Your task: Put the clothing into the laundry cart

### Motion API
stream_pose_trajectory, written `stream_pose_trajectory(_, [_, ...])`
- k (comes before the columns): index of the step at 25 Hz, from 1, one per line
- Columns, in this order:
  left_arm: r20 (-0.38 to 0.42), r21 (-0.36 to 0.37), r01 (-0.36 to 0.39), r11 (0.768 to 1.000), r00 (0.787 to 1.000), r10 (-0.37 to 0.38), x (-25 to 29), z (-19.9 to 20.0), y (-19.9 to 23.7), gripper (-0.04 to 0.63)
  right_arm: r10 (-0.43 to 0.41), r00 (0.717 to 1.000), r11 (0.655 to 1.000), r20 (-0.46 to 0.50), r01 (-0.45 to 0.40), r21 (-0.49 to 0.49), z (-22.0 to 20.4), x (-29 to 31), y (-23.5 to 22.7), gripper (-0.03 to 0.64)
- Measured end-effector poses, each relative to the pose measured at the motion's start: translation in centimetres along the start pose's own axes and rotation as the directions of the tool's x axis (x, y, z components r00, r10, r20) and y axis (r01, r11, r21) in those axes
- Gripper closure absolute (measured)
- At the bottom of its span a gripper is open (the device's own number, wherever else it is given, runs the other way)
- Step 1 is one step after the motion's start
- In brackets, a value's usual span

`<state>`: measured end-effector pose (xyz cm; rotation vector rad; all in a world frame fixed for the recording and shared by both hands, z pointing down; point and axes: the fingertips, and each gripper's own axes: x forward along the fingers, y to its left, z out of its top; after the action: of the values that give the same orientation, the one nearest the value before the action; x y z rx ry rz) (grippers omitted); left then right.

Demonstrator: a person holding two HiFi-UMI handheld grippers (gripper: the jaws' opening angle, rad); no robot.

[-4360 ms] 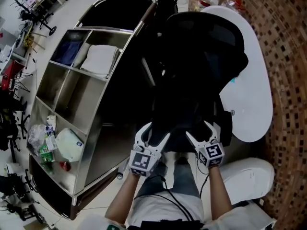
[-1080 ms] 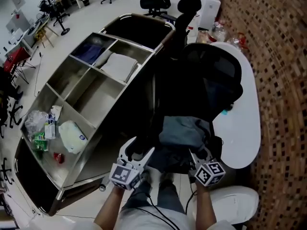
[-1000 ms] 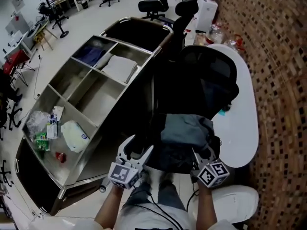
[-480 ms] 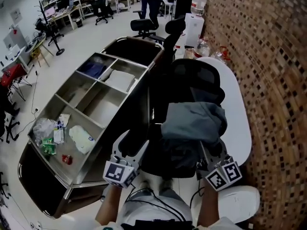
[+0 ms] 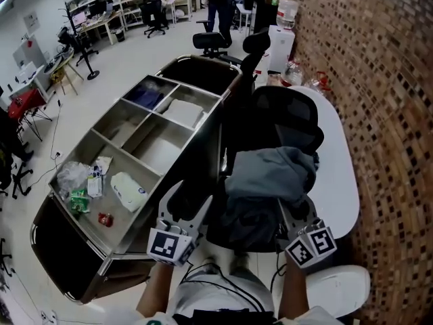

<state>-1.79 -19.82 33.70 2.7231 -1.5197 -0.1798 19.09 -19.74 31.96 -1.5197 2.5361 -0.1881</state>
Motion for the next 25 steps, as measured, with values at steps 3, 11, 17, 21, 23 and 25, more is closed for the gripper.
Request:
stream_pose_trajectory(3, [0.005,0.007,-0.017,1.000,1.000,0.017,-1.3,0.4,0.5,0.298,0.011,1.000,1.000,-0.007,-0.011,0.004,-0.6,0.2,1.2,0.462])
stream_pose_trajectory(11, [0.021,0.023,-0.080,0.996,0.997,0.080,-5.5,1.7,2.6,0.298,0.088,0.996,0.996,-0.009,-0.088,0.015,-1.2,1.5,5.9,0.462])
stream_pose_trajectory(17, [0.042,0.049,-0.211,0.976,0.977,0.209,-10.3,3.4,5.0,0.298,0.234,0.972,0.972,0.012,-0.234,0.033,0.1,3.4,11.5,0.462])
stream_pose_trajectory(21, [0.059,0.047,-0.339,0.939,0.940,0.337,-13.8,3.8,5.5,0.298,0.379,0.926,0.924,-0.004,-0.378,0.055,-0.4,4.8,14.9,0.462])
stream_pose_trajectory(23, [0.068,0.055,-0.409,0.911,0.912,0.406,-15.5,4.0,5.7,0.298,0.454,0.891,0.889,-0.016,-0.453,0.067,-1.0,5.6,16.6,0.462])
stream_pose_trajectory(25, [0.077,0.057,-0.479,0.876,0.877,0.474,-17.4,4.4,5.7,0.298,0.527,0.849,0.848,-0.029,-0.524,0.078,-1.6,6.1,18.6,0.462])
